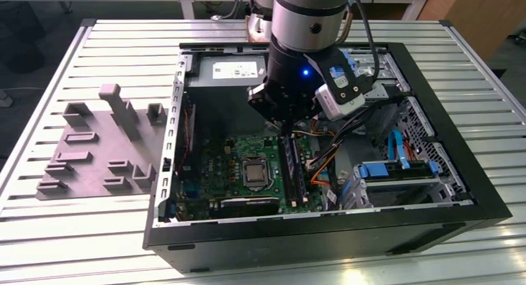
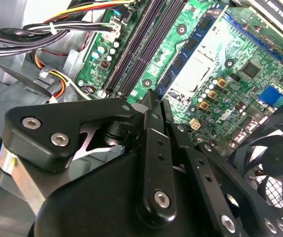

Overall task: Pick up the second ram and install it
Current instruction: 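Insert the second ram into the second slot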

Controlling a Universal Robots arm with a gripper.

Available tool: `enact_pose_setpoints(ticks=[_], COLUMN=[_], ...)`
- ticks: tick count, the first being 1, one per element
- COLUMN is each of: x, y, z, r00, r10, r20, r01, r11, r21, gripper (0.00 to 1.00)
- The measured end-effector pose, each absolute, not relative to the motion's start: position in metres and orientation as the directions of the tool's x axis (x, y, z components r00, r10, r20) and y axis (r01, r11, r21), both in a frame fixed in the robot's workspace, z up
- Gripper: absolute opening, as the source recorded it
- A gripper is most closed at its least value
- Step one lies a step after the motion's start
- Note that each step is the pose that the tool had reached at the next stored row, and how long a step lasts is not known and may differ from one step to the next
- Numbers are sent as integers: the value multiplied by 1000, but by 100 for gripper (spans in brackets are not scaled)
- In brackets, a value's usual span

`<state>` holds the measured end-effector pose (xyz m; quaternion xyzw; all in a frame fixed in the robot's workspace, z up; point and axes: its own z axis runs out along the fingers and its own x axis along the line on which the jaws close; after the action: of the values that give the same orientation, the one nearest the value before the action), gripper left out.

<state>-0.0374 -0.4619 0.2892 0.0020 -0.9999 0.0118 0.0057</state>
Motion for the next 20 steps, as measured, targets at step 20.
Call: enact_pose_setpoints(ticks=[20], x=[-33], y=[-464], z=[265], r00=[-1000], r10=[15], r20=[12], r01=[15], r11=[1000], r21=[-23], gripper=[14])
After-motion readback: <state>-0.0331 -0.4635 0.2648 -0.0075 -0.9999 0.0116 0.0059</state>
